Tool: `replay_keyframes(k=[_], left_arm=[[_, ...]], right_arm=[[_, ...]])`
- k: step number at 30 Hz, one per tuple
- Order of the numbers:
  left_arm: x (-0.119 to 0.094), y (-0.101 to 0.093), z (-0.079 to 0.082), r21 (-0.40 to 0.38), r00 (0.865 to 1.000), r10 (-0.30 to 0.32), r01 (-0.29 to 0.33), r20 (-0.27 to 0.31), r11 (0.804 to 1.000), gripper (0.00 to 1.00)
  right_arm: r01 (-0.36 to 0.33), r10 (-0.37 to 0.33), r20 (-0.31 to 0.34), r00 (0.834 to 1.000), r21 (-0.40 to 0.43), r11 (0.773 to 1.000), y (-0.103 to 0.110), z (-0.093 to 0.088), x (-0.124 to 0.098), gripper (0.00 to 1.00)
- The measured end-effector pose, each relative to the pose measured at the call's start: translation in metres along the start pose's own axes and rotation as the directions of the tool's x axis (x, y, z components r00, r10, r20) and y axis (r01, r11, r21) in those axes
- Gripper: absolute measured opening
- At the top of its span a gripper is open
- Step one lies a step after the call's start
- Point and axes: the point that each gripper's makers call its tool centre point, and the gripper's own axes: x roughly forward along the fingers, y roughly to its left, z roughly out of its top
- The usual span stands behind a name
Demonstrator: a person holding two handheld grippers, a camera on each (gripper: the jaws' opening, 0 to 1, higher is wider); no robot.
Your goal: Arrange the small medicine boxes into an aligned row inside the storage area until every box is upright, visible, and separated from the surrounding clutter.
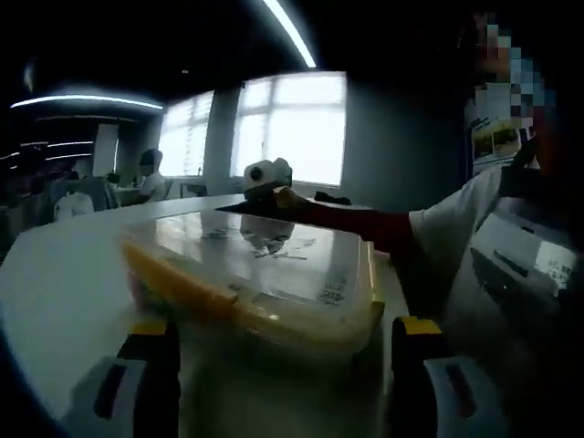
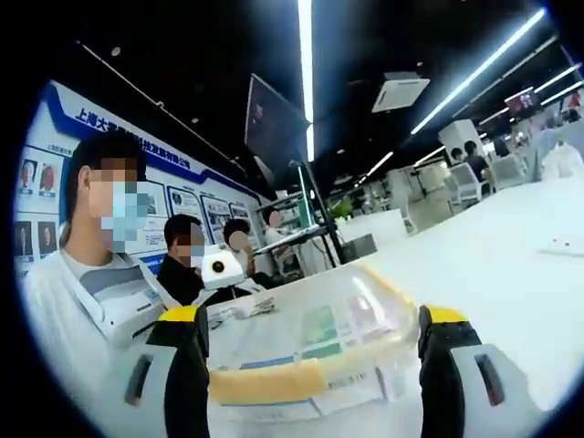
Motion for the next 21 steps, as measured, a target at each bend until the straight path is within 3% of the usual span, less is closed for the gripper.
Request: replay_keyframes(k=[3,7,11,21], left_arm=[[-0.004,0.01,0.009,-0.027,0.998,0.019,-0.018,0.057,0.999,0.9],[-0.008,0.014,0.008,0.003,0.998,0.036,-0.037,0.051,0.999,0.95],[-0.02,0.026,0.009,0.03,0.995,0.082,-0.084,0.06,0.996,0.95],[-0.033,0.053,0.004,-0.009,0.991,0.126,-0.126,0.033,0.992,0.98]], right_arm=[[-0.006,0.006,0.005,1.0,-0.013,1.0,0.003,-0.001,-0.001,0.93],[-0.013,0.009,-0.041,0.999,-0.092,0.996,0.007,-0.009,-0.008,0.91],[-0.006,0.004,-0.031,1.0,-0.09,0.996,0.014,-0.011,-0.021,0.91],[0.086,-0.101,-0.066,0.993,-0.198,0.976,0.027,-0.023,-0.051,0.9]])
